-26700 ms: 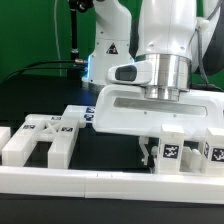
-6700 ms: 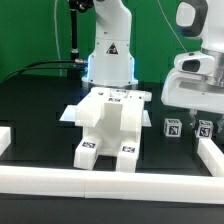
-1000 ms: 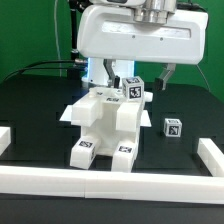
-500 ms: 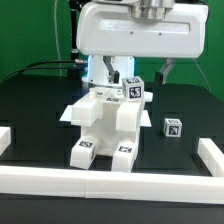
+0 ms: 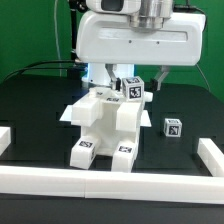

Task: Assemble chair

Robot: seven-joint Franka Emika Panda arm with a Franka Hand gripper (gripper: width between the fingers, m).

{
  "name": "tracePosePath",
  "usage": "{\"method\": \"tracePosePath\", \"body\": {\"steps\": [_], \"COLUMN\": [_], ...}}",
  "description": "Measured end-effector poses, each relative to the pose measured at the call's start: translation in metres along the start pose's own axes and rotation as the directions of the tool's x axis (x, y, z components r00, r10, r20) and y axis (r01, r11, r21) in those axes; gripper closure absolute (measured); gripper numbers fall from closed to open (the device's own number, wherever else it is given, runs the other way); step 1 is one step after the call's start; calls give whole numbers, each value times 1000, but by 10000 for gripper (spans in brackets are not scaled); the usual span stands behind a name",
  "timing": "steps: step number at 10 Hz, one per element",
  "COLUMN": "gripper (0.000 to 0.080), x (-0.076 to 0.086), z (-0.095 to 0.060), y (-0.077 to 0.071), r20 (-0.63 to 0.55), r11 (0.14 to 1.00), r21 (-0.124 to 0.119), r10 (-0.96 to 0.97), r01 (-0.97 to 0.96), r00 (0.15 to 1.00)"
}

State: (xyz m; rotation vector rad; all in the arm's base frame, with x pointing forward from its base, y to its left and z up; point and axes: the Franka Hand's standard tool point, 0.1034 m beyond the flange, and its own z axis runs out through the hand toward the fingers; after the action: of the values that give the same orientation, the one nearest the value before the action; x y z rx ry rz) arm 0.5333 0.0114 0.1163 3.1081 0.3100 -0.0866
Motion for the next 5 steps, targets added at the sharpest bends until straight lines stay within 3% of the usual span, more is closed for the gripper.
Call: {"method": "tracePosePath", "body": {"steps": [1, 2, 5], "gripper": [360, 520, 518], "x": [0, 0, 0], "z": [0, 0, 0], "y": [0, 0, 0], "r20": [0, 0, 0], "r11": [1000, 1000, 1000], "r21": [0, 0, 0], "r10": [0, 0, 0], "r01": [0, 0, 0], "r00": [1000, 1000, 1000]}}
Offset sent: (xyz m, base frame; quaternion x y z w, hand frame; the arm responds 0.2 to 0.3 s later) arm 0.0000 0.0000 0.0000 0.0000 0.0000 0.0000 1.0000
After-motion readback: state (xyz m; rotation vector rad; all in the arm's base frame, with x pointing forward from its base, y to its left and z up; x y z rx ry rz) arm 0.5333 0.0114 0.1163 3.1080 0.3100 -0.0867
